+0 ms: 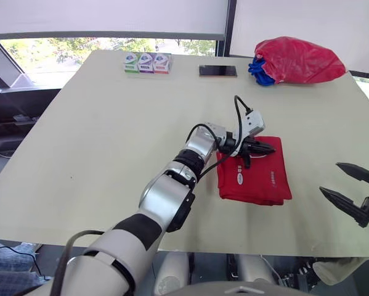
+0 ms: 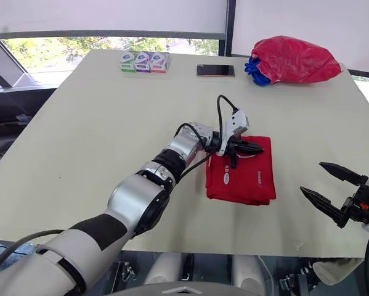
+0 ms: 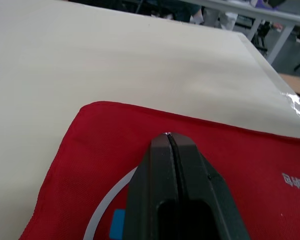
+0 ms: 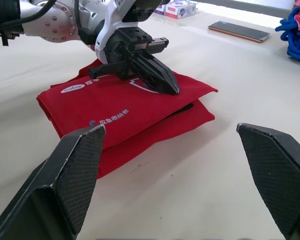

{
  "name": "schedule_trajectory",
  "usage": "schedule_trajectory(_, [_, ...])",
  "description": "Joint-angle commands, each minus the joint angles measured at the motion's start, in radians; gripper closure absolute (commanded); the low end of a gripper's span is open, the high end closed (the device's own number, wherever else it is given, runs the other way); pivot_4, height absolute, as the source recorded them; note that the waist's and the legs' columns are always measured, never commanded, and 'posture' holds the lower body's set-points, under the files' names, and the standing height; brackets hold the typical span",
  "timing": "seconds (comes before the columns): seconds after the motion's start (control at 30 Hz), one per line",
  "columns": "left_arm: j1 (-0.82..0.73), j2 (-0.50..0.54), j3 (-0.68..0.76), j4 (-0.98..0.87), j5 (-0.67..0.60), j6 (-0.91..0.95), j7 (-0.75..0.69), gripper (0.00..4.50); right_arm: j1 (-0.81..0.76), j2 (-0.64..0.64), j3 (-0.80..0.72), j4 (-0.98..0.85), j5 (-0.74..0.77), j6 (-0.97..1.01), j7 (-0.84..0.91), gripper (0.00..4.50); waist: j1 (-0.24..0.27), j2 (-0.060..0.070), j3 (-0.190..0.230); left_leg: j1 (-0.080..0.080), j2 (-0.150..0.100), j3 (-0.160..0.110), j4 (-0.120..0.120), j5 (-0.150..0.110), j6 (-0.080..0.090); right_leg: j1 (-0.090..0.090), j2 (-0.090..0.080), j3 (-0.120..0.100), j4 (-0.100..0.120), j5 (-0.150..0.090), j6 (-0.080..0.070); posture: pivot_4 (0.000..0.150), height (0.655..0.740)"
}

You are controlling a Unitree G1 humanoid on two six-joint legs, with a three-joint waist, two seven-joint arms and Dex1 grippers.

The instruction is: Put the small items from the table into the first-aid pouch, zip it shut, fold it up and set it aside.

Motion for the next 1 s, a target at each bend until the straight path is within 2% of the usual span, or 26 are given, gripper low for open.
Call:
schedule_trajectory(0.03, [0.051,-0.006,-0.102,0.064,0.128,-0.033,0.052,4.45,0.0,0.0,-0.008,-0.02,0.008,-0.015,-0.001,0.0,-0.001,0.0,0.0,0.0,0.0,0.0,0.0,0.0,0.0,0.0,0.0,0.0,0.0,0.0,0.0,0.15,0.74])
schedule_trajectory(0.1, [0.065,-0.008,-0.128,0.076,0.172,-0.073,0.11,4.45,-0.004,-0.003,-0.008,-0.011,0.009,-0.015,0.004,0.0,-0.001,0.0,-0.002,0.002,0.0,0.0,0.0,0.0,0.0,0.001,0.0,0.001,0.0,0.0,0.0,0.15,0.74])
schedule_trajectory(0.23, [0.074,-0.016,-0.11,0.077,0.17,-0.119,0.157,4.45,0.003,-0.003,-0.001,-0.006,0.004,-0.015,0.018,0.0,-0.001,-0.001,-0.01,0.004,0.0,0.0,0.0,0.0,0.0,0.003,0.0,0.001,0.0,-0.001,0.002,0.15,0.74])
schedule_trajectory(0.37, [0.053,-0.018,-0.002,0.019,0.064,-0.198,0.134,4.45,-0.022,-0.008,0.021,0.007,-0.01,0.002,-0.01,0.0,-0.001,0.0,-0.012,0.004,0.0,0.0,0.0,0.0,0.0,0.003,0.0,0.001,0.0,-0.001,0.002,0.15,0.74])
schedule_trajectory(0.53, [0.058,0.031,0.088,-0.143,-0.054,-0.217,0.001,4.45,-0.075,-0.029,0.091,-0.001,-0.022,0.128,-0.114,0.0,-0.003,0.002,-0.009,0.0,0.0,0.001,0.0,0.0,0.0,-0.001,0.0,0.002,0.001,0.001,-0.002,0.15,0.74])
schedule_trajectory(0.6, [0.124,0.121,0.103,-0.358,-0.133,-0.126,-0.125,4.45,-0.146,-0.042,0.138,-0.025,0.049,0.248,-0.163,0.0,-0.017,0.004,-0.008,-0.001,0.001,0.001,0.0,0.0,0.0,-0.002,0.0,0.002,0.001,0.001,-0.002,0.15,0.74])
schedule_trajectory(0.67, [0.18,0.183,0.097,-0.512,-0.174,-0.044,-0.18,4.45,-0.19,-0.051,0.158,-0.04,0.096,0.322,-0.183,0.0,-0.028,0.006,-0.008,0.0,0.004,0.003,-0.001,0.0,0.0,-0.002,0.0,0.003,0.001,0.001,-0.002,0.15,0.74])
schedule_trajectory(0.87, [0.371,0.462,0.128,-0.95,-0.276,0.189,-0.238,4.45,-0.374,-0.137,0.285,0.051,0.121,0.58,-0.234,0.0,-0.028,0.007,-0.006,0.001,0.005,0.003,-0.001,0.0,0.001,-0.002,-0.001,0.003,0.001,0.001,-0.002,0.15,0.74])
schedule_trajectory(1.0, [0.46,0.591,0.168,-1.126,-0.365,0.297,-0.25,4.45,-0.455,-0.156,0.35,0.124,0.11,0.677,-0.232,0.0,-0.017,0.006,-0.006,-0.001,0.004,0.0,0.0,0.0,0.001,-0.002,-0.001,0.001,0.001,0.001,-0.002,0.15,0.74])
